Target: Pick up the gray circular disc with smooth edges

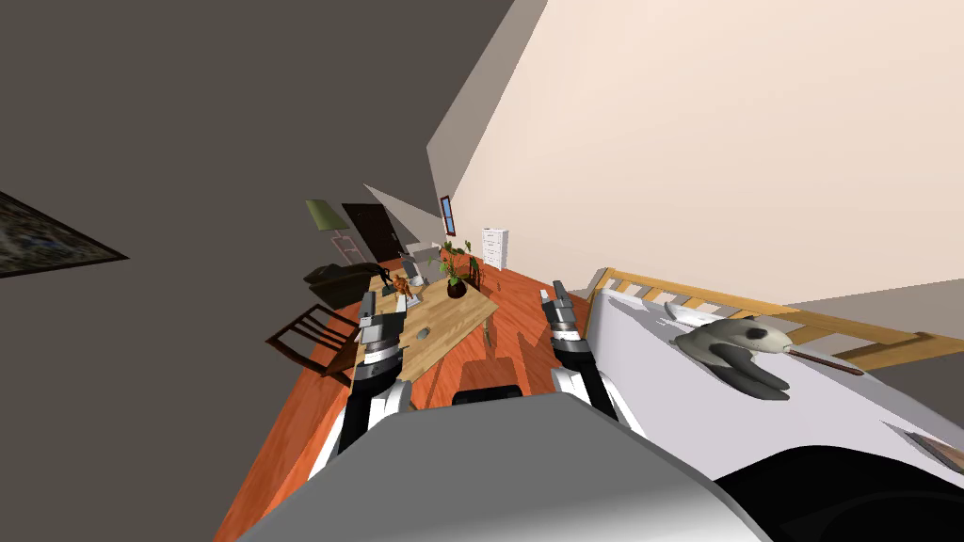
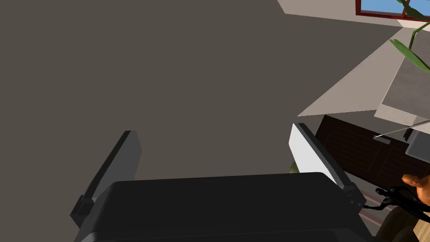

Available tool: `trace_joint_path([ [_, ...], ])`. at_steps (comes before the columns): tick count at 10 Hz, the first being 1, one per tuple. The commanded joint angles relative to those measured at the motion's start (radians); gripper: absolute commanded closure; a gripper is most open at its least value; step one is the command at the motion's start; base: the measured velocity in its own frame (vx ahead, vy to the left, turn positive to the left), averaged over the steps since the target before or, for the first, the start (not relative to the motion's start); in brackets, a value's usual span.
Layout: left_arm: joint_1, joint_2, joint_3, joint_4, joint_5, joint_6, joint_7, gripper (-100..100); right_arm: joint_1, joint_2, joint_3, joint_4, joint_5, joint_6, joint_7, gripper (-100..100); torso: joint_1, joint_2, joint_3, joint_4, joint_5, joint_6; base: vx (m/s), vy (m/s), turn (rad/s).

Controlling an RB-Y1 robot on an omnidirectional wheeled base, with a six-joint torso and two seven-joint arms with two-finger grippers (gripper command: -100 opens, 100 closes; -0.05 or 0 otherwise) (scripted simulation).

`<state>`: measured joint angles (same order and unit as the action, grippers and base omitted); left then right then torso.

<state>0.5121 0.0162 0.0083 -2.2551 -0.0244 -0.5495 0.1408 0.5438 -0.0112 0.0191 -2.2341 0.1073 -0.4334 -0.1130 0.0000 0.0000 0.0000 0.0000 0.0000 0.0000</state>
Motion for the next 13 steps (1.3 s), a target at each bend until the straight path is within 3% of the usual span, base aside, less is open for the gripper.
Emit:
trace_joint_path([
  [1, -0.002, 0.031, -0.001, 0.006, 0.003, 0.015, -0.008, -100, 0.000, 0.000, 0.000, 0.000, 0.000, 0.000, 0.000, 0, 0.000, 0.000, 0.000, 0.000, 0.000, 0.000, -0.006, 0.000, 0.044],
  [6, -0.023, 0.173, -0.001, 0.067, 0.030, 0.135, -0.066, -100, 0.000, 0.000, 0.000, 0.000, 0.000, 0.000, 0.000, 0, 0.001, 0.001, 0.001, 0.000, 0.000, 0.000, -0.020, 0.005, 0.078],
  [7, -0.023, 0.178, -0.001, 0.067, 0.030, 0.138, -0.066, -100, 0.000, 0.000, 0.000, 0.000, 0.000, 0.000, 0.000, 0, 0.001, 0.002, 0.001, 0.000, 0.000, 0.000, -0.019, 0.000, 0.026],
  [9, -0.041, 0.243, 0.002, 0.111, 0.047, 0.205, -0.099, -100, 0.000, 0.000, 0.000, 0.000, 0.000, 0.000, 0.000, 0, 0.001, 0.001, 0.001, 0.000, 0.000, 0.000, -0.018, 0.003, 0.074],
  [10, -0.041, 0.247, 0.002, 0.111, 0.047, 0.217, -0.099, -100, 0.000, 0.000, 0.000, 0.000, 0.000, 0.000, 0.000, 0, 0.001, 0.001, 0.001, 0.000, 0.000, 0.000, -0.018, 0.002, 0.026],
  [11, -0.053, 0.281, 0.005, 0.138, 0.057, 0.247, -0.116, -100, 0.000, 0.000, 0.000, 0.000, 0.000, 0.000, 0.000, 0, 0.000, 0.001, 0.001, 0.000, 0.000, 0.000, -0.017, 0.005, 0.032],
  [12, -0.053, 0.281, 0.005, 0.138, 0.057, 0.262, -0.116, -100, 0.000, 0.000, 0.000, 0.000, 0.000, 0.000, 0.000, 0, 0.001, 0.001, 0.001, 0.000, 0.000, 0.000, -0.012, 0.002, 0.027],
  [13, -0.067, 0.316, 0.008, 0.167, 0.068, 0.294, -0.133, -100, 0.000, 0.000, 0.000, 0.000, 0.000, 0.000, 0.000, 0, 0.000, 0.001, 0.000, 0.000, 0.000, 0.000, -0.014, 0.000, 0.043],
])
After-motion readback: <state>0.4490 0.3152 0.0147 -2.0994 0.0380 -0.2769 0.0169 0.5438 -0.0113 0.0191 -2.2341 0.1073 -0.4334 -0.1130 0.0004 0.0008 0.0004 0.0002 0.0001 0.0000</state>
